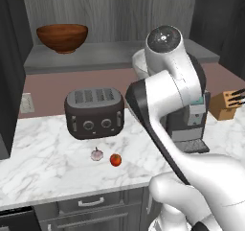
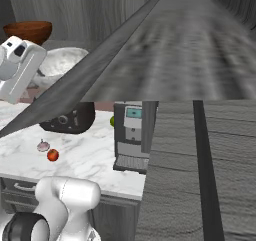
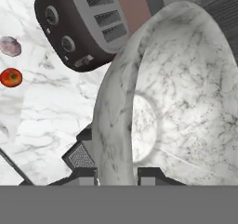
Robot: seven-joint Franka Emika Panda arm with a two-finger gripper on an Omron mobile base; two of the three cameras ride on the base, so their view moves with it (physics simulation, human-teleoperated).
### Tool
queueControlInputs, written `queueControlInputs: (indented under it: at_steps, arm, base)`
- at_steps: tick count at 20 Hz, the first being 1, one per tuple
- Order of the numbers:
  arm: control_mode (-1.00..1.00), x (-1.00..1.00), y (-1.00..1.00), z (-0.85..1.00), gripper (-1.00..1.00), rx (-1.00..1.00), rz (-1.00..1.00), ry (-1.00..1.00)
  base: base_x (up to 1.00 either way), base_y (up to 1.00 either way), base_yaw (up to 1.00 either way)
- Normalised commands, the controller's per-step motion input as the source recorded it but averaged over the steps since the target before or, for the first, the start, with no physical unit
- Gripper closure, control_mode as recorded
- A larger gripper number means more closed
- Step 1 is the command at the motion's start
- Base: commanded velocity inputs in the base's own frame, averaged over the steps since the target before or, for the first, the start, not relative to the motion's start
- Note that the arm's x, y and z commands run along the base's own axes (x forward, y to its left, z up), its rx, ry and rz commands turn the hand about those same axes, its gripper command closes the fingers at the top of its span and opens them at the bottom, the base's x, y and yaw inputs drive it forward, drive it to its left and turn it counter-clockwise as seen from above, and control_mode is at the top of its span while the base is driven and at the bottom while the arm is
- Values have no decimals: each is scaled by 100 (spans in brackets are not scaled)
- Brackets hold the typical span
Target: Pick both bowls and place them on the counter. Then place the garlic in one bowl and place the apple in the other bowl.
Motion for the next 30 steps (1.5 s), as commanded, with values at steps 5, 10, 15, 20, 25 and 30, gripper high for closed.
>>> queueControlInputs:
  at_steps: [5,10,15,20,25,30]
  arm:
    - [-100,-49,17,-63,100,-3,0,5]
    - [-100,-7,21,-53,100,-1,0,5]
    - [-100,8,7,-36,100,0,0,5]
    - [-100,37,4,-32,100,0,0,9]
    - [-100,50,2,-41,100,0,-2,13]
    - [-100,24,0,-50,100,-1,-1,14]
  base:
    - [0,0,0]
    - [0,0,0]
    - [0,0,0]
    - [0,0,0]
    - [0,0,0]
    - [0,0,0]
